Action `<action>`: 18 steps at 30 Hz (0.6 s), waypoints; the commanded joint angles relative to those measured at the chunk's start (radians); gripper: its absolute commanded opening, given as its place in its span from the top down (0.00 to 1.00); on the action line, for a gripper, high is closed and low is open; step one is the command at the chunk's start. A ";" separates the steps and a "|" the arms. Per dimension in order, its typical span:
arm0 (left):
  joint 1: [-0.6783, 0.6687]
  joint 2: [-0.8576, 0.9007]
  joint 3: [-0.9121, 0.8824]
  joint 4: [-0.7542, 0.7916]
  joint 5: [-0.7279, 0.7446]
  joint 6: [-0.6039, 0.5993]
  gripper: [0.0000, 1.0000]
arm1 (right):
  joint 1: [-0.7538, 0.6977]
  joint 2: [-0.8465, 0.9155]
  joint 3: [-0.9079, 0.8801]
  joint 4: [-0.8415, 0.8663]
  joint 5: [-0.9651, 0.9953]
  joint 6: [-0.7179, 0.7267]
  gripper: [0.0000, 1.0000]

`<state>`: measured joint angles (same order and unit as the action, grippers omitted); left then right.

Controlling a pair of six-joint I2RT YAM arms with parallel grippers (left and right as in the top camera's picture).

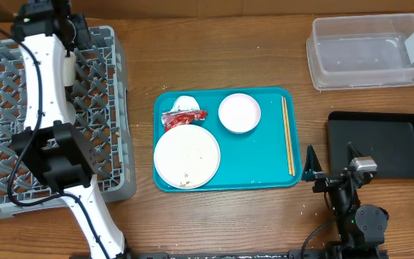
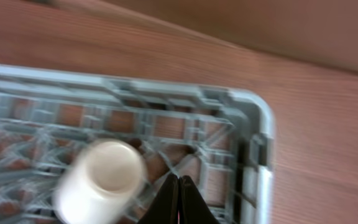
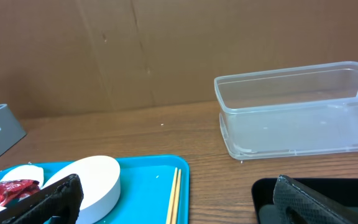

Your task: Sort waste into correct bins and load items into the dishwasher

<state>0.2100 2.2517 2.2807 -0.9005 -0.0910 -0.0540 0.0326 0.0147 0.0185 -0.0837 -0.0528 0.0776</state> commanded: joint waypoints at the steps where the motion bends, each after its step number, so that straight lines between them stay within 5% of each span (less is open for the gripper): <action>1: -0.002 0.036 0.016 0.043 -0.269 -0.025 0.96 | -0.004 -0.010 -0.011 0.004 -0.001 0.005 0.00; 18: 0.006 0.176 0.012 0.066 -0.275 -0.022 0.96 | -0.004 -0.010 -0.011 0.004 -0.001 0.005 0.00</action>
<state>0.2054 2.3978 2.2807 -0.8326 -0.3420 -0.0544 0.0326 0.0147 0.0185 -0.0834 -0.0525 0.0784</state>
